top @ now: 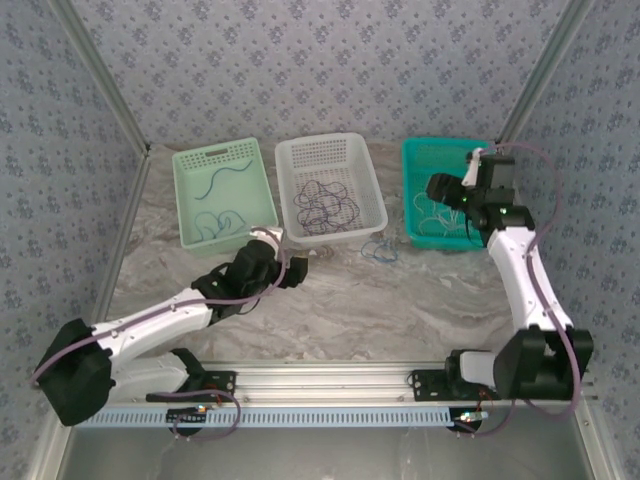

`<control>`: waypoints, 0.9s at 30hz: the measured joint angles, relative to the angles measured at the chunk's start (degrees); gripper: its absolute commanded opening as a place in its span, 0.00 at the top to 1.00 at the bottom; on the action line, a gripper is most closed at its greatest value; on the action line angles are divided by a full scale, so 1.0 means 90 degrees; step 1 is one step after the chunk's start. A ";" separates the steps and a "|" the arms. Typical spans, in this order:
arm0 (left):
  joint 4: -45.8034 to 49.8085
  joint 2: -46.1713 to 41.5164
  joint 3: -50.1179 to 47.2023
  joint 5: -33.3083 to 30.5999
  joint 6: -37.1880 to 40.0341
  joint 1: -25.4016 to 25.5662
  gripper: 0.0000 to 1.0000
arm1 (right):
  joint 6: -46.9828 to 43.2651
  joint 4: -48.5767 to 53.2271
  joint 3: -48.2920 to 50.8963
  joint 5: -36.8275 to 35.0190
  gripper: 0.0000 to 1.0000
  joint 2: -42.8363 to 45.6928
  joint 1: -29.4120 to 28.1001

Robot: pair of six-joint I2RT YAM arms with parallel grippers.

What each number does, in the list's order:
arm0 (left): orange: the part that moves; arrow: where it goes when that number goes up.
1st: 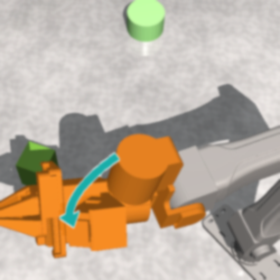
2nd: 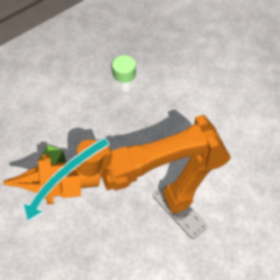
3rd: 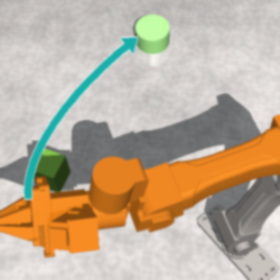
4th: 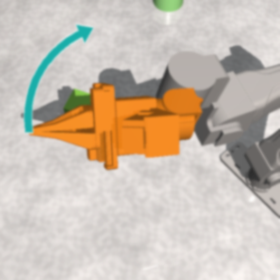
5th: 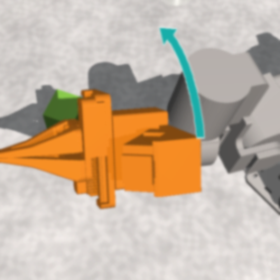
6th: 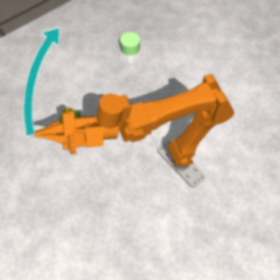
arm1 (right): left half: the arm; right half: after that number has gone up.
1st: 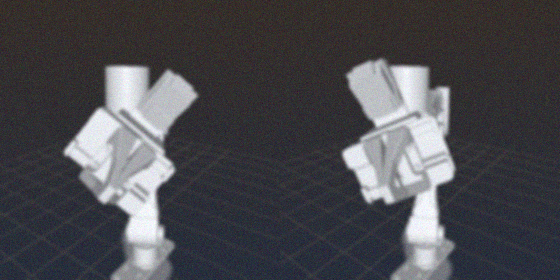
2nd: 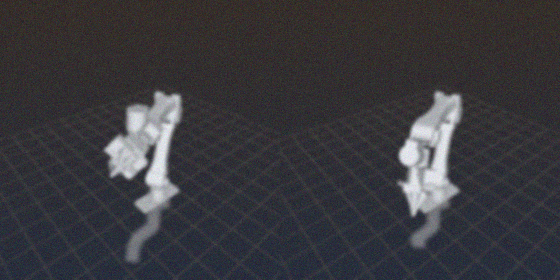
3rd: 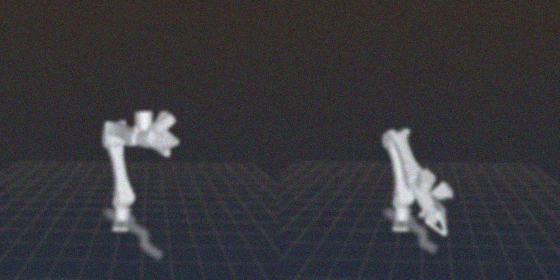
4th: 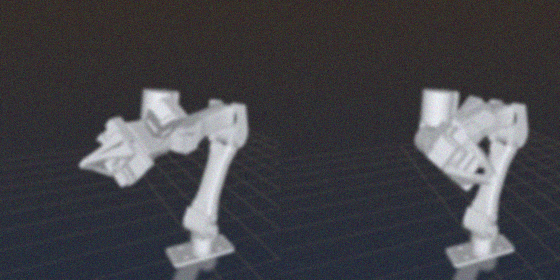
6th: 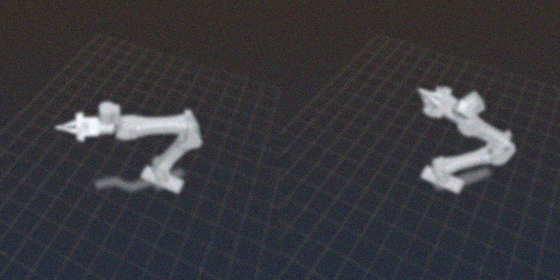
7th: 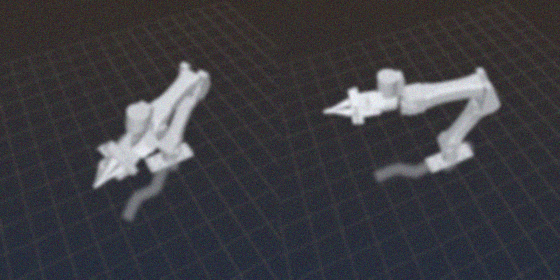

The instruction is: Untangle the cables

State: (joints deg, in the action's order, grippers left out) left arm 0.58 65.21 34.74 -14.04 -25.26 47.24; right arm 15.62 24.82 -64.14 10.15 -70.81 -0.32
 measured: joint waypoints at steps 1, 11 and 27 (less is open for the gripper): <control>0.0046 0.0051 -0.0012 0.0041 -0.0051 0.0000 0.12 | 0.0002 0.0112 0.0112 0.0121 0.30 0.0148 -0.0214; 0.0214 -0.0384 -0.0214 -0.0614 -0.0401 -0.0002 0.06 | 0.0801 0.0573 0.2135 -0.0007 0.40 0.0369 -0.3487; 0.0282 -0.0794 -0.0260 -0.0923 -0.0517 0.0000 0.03 | 0.1800 -0.0712 0.2608 -0.0894 0.46 -0.1389 -0.4920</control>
State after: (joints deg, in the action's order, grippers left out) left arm 3.11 58.06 32.40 -22.35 -29.91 47.24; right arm 31.81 18.41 -40.66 2.11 -83.31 -44.60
